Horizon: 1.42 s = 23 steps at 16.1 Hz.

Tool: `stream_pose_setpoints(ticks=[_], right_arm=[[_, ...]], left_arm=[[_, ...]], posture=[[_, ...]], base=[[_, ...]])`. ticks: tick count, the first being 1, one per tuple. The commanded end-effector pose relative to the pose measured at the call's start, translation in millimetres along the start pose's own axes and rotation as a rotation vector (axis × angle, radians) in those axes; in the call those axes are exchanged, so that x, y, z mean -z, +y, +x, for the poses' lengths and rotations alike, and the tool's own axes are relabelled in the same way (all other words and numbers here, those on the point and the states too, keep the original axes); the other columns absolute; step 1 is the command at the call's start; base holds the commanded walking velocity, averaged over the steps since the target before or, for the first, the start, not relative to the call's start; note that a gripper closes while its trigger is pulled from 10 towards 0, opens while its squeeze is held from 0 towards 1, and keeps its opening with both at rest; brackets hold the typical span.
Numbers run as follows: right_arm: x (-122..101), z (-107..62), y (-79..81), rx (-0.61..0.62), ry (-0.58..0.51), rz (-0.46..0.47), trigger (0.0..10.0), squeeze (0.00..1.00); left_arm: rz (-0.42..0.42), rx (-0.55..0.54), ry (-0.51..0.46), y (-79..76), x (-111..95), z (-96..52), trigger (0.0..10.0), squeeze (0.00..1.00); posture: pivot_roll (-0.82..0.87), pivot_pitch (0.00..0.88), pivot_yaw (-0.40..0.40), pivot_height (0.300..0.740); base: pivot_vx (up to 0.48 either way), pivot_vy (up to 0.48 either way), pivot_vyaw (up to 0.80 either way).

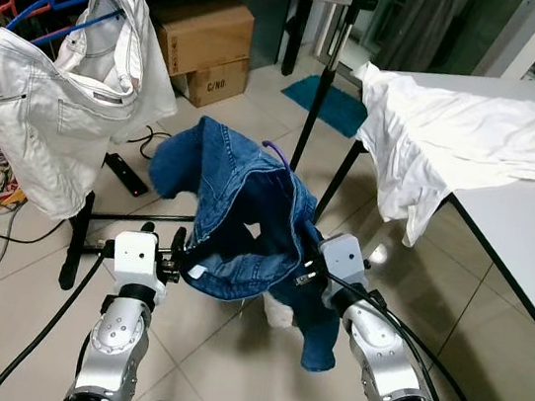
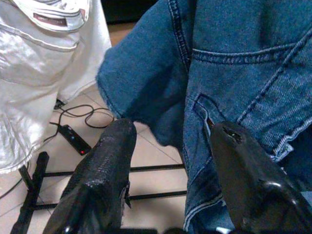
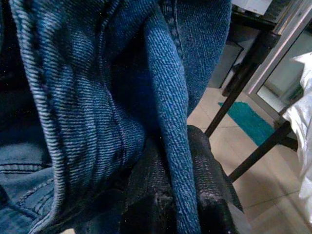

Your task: Hang hanger

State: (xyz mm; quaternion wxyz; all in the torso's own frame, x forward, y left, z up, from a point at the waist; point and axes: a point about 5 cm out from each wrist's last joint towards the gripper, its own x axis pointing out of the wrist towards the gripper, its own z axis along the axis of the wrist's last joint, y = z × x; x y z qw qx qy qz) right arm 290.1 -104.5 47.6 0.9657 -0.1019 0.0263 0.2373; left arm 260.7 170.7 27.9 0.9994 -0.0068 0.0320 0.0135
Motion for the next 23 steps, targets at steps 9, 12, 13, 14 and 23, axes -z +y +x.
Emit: stream_pose_setpoints(ticks=[9, 12, 13, 14, 23], right_arm=[[-8.8, 5.8, -7.7, 0.012, -0.033, -0.016, 10.0, 0.00], [-8.8, 5.9, -7.1, 0.010, -0.033, -0.016, 10.0, 0.00], [-8.8, 6.1, -7.1, 0.010, -0.033, -0.016, 10.0, 0.00], [-9.0, 6.5, -7.4, 0.011, -0.033, -0.015, 10.0, 0.00], [-8.7, 6.9, -7.5, 0.014, -0.037, -0.010, 10.0, 0.00]], left_arm=[[-0.006, 0.003, -0.005, -5.0, -0.6, 3.2, 10.0, 0.00], [-0.007, 0.001, -0.007, -4.3, -0.7, 2.9, 10.0, 0.00], [-0.007, 0.000, -0.008, -4.2, -0.8, 2.9, 10.0, 0.00], [-0.007, 0.000, -0.009, -4.0, -0.9, 3.0, 10.0, 0.00], [-0.003, 0.002, -0.012, -3.7, -1.0, 2.7, 10.0, 0.00]], posture=[[0.17, 0.015, -0.085, 0.740], [0.17, 0.014, -0.086, 0.740], [0.17, 0.014, -0.086, 0.740], [0.17, 0.014, -0.085, 0.740], [0.17, 0.020, -0.081, 0.740]], base=[[0.403, 0.000, 0.00], [0.469, 0.000, 0.00], [0.465, 0.000, 0.00], [0.458, 0.000, 0.00], [0.464, 0.000, 0.00]])
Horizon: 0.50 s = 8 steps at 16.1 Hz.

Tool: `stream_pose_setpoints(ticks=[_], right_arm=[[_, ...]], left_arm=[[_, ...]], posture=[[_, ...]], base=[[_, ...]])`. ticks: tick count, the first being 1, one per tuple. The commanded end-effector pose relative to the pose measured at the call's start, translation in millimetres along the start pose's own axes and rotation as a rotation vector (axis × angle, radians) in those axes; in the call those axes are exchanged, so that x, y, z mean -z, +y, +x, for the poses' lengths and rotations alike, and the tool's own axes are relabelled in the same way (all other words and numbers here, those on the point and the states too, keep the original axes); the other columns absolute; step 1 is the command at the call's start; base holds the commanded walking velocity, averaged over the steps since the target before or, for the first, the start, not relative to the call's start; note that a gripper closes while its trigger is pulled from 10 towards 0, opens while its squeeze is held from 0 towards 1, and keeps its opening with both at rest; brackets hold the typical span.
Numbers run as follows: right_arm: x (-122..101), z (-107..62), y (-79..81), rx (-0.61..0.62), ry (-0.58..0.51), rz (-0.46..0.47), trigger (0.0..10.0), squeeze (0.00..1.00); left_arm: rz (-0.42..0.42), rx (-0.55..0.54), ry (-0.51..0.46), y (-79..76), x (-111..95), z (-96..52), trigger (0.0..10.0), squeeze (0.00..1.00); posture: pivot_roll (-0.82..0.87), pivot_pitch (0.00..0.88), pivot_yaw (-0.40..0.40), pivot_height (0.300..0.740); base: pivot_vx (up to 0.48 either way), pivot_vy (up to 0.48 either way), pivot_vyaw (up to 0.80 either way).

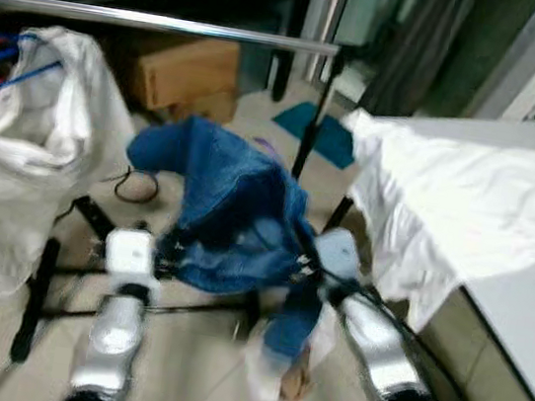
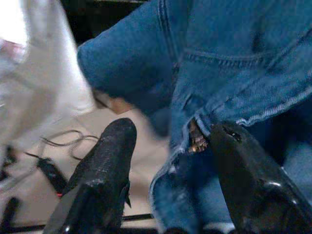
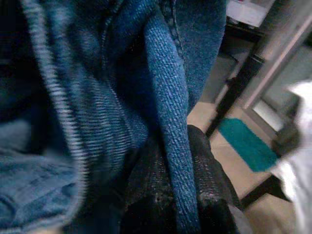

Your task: Hang hanger

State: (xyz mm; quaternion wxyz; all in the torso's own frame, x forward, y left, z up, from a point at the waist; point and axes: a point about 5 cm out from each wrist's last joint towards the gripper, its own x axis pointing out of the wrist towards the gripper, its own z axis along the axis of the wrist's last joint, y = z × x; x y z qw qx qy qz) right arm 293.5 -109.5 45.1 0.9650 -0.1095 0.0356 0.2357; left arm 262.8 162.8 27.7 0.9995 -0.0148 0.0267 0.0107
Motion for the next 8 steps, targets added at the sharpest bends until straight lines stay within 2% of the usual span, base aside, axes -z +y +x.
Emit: stream_pose_setpoints(ticks=[1, 8], right_arm=[[-12.3, 5.6, -2.0, 0.013, -0.059, 0.001, 10.0, 0.00], [-20.7, 10.3, -5.2, 0.018, -0.078, -0.004, 10.0, 0.00]], left_arm=[[0.013, -0.004, -0.002, 4.2, -1.2, 0.5, 10.0, 0.00], [0.012, -0.001, 0.005, 2.0, 0.0, 0.3, 10.0, 0.00]], posture=[[0.17, 0.020, -0.081, 0.740], [0.16, 0.025, -0.082, 0.740]], base=[[0.461, 0.000, 0.00], [0.464, 0.000, 0.00]])
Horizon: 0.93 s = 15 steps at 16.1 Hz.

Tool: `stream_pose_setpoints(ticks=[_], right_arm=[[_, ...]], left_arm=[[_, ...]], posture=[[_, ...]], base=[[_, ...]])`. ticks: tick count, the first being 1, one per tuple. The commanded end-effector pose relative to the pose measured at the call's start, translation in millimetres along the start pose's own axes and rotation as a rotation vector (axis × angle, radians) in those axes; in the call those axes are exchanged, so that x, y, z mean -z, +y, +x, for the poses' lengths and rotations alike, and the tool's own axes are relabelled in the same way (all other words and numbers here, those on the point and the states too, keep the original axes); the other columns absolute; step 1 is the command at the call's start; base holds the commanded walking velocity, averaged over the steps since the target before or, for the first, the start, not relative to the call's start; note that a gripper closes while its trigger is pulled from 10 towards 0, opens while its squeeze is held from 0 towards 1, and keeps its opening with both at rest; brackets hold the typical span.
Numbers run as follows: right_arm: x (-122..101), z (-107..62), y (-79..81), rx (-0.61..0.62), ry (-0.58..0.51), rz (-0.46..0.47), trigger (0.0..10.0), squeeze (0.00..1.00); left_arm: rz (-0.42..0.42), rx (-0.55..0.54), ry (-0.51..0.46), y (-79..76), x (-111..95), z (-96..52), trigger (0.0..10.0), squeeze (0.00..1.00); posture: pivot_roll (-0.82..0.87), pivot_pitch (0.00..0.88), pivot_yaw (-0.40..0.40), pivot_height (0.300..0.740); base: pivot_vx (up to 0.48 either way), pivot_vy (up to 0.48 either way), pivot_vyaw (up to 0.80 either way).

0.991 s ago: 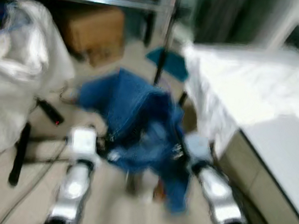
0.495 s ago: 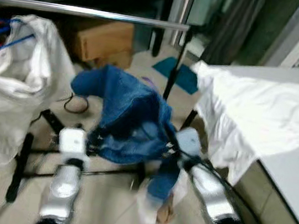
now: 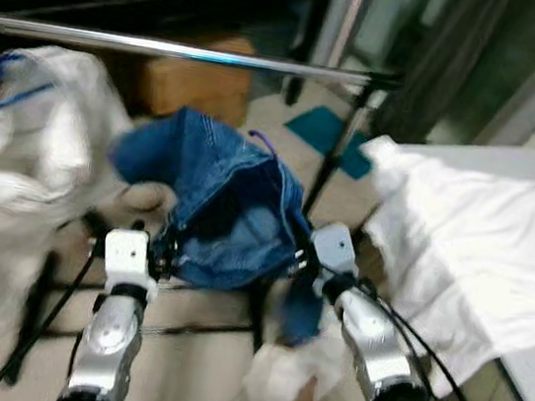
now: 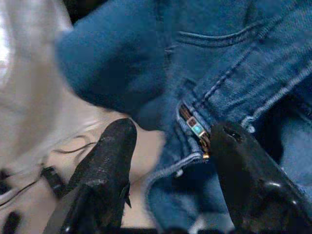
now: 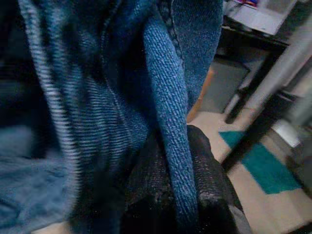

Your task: Hang hanger

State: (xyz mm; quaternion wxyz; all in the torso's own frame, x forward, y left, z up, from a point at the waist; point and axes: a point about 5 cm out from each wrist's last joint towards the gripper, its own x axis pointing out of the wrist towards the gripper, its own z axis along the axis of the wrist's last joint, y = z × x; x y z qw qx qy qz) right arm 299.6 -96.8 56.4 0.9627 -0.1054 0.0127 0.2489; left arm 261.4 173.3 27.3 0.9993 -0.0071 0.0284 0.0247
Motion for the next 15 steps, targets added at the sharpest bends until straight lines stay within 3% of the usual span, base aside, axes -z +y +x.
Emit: stream_pose_setpoints(ticks=[1, 6, 15], right_arm=[[-6.9, 0.9, -11.5, 0.041, -0.030, -0.002, 10.0, 0.00], [-8.4, 1.7, -13.2, 0.045, -0.031, -0.004, 10.0, 0.00], [-13.5, 8.8, -11.7, 0.017, -0.009, -0.033, 10.0, 0.00]], left_arm=[[-0.003, 0.028, 0.002, -8.4, -0.4, 1.4, 10.0, 0.00], [-0.001, 0.031, -0.001, -8.2, -1.6, 3.1, 10.0, 0.00], [-0.005, 0.044, -0.014, -10.1, -1.2, -0.2, 10.0, 0.00]], posture=[[0.16, 0.025, -0.082, 0.740], [0.16, 0.021, -0.079, 0.740], [0.16, 0.020, -0.086, 0.740]], base=[[0.454, 0.000, 0.00], [0.425, 0.000, 0.00], [0.000, 0.000, 0.00]])
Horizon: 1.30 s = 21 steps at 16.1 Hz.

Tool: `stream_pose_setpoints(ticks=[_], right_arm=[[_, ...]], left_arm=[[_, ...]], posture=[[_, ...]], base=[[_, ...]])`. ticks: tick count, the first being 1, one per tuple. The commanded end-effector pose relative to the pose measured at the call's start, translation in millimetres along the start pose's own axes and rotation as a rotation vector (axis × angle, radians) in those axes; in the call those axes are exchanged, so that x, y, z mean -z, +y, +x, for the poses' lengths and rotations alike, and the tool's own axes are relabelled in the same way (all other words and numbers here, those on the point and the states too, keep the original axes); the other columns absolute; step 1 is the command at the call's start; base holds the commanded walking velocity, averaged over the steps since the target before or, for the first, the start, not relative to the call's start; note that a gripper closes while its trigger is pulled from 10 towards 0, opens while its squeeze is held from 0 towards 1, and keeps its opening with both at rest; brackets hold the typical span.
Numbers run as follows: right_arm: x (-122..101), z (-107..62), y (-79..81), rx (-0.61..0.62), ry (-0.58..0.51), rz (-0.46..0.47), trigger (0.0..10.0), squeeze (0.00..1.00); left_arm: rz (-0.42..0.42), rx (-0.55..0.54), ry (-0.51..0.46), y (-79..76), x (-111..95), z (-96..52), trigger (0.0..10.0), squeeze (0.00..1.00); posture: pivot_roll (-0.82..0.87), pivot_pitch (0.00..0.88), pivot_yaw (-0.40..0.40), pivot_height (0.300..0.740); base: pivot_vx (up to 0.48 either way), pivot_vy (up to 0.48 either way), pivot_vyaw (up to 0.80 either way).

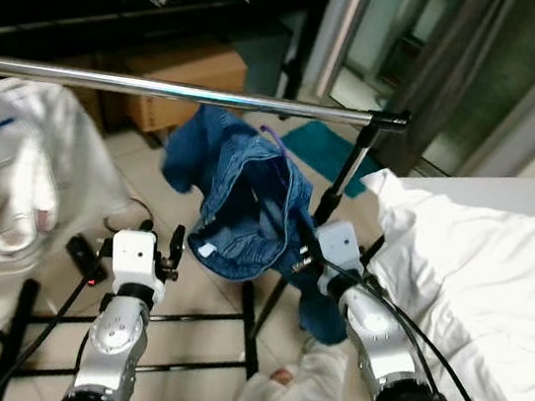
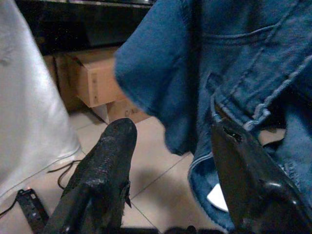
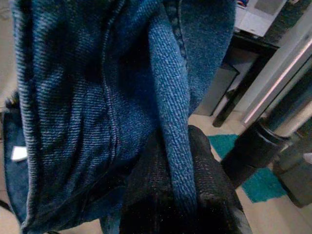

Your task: Hang hanger

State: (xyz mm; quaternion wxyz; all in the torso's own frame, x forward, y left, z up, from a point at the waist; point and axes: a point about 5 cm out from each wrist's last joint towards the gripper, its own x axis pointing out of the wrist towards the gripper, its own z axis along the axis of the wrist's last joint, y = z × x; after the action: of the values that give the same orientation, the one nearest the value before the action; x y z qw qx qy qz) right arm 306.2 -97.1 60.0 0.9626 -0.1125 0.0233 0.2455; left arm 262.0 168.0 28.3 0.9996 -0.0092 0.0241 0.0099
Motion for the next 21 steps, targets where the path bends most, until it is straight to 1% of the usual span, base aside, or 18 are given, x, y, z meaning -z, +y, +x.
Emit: stream_pose_setpoints(ticks=[1, 2, 3, 5, 7, 9, 12, 14, 16, 17, 18, 20, 21], right_arm=[[-16, 6.6, -8.5, 0.012, -0.040, -0.029, 10.0, 0.00], [-21, 9.9, -9.4, 0.011, -0.045, -0.039, 10.0, 0.00], [-33, 16.6, -10.3, 0.007, -0.054, -0.056, 10.0, 0.00], [-45, 20.9, -9.1, -0.006, -0.080, -0.062, 10.0, 0.00], [-53, 21.1, -9.2, -0.004, -0.109, -0.063, 10.0, 0.00], [-58, 18.3, -12.5, 0.024, -0.136, -0.051, 10.0, 0.00], [-59, 12.8, -17.4, 0.044, -0.134, -0.042, 10.0, 0.00], [-68, 15.2, -14.8, 0.032, -0.135, -0.046, 10.0, 0.00], [-78, 21.4, -9.6, -0.001, -0.087, -0.065, 10.0, 0.00], [-80, 22.8, -6.0, -0.031, -0.057, -0.074, 10.0, 0.00], [-79, 22.7, -1.7, -0.065, -0.024, -0.085, 10.0, 0.00], [-77, 22.1, 1.9, -0.090, 0.020, -0.090, 10.0, 0.00], [-74, 22.3, 2.9, -0.100, 0.075, -0.100, 10.0, 0.00]], left_arm=[[-0.002, 0.014, -0.006, -5.2, 0, -0.4, 10.0, 0.00], [-0.002, 0.013, -0.006, -5.5, 0, -0.3, 10.0, 0.00], [-0.002, 0.015, -0.007, -5.9, 0, 0.4, 10.0, 0.00], [-0.002, 0.016, -0.007, -6.1, 0, 0.2, 10.0, 0.00], [-0.001, 0.018, -0.006, -6.6, 0, -0.6, 10.0, 0.00], [0.002, 0.021, -0.004, -6.9, 1, -1.3, 10.0, 0.00], [0.006, 0.027, -0.002, -7.4, 1, -1.5, 10.0, 0.00], [0.006, 0.032, -0.002, -7.9, 1, -0.9, 10.0, 0.00], [0.006, 0.039, -0.003, -9.2, 0, 0.7, 10.0, 0.00], [0.006, 0.041, -0.003, -9.7, 0, 1.3, 10.0, 0.00], [0.006, 0.040, -0.004, -9.8, 0, 1.6, 10.0, 0.00], [0.005, 0.037, -0.003, -9.2, 0, 1.4, 10.0, 0.00], [0.003, 0.033, -0.002, -9.2, 0, 1.4, 10.0, 0.00]], posture=[[0.16, 0.020, -0.086, 0.740], [0.16, 0.019, -0.087, 0.740], [0.16, 0.019, -0.087, 0.740], [0.17, 0.021, -0.087, 0.740], [0.16, 0.024, -0.086, 0.740], [0.16, 0.026, -0.084, 0.740], [0.15, 0.027, -0.080, 0.740], [0.15, 0.027, -0.079, 0.740], [0.15, 0.024, -0.077, 0.740], [0.15, 0.023, -0.079, 0.740], [0.15, 0.021, -0.080, 0.740], [0.15, 0.021, -0.084, 0.740], [0.16, 0.019, -0.086, 0.740]], base=[[0.000, 0.000, 0.00], [0.000, 0.000, 0.00], [0.000, 0.000, 0.00], [0.000, 0.000, 0.00], [0.000, 0.000, 0.00], [0.000, 0.000, 0.00], [0.000, 0.000, 0.00], [0.000, 0.000, 0.00], [0.000, 0.000, 0.00], [0.000, 0.000, 0.00], [0.000, 0.000, 0.00], [0.000, 0.000, 0.00], [0.000, 0.000, 0.00]])
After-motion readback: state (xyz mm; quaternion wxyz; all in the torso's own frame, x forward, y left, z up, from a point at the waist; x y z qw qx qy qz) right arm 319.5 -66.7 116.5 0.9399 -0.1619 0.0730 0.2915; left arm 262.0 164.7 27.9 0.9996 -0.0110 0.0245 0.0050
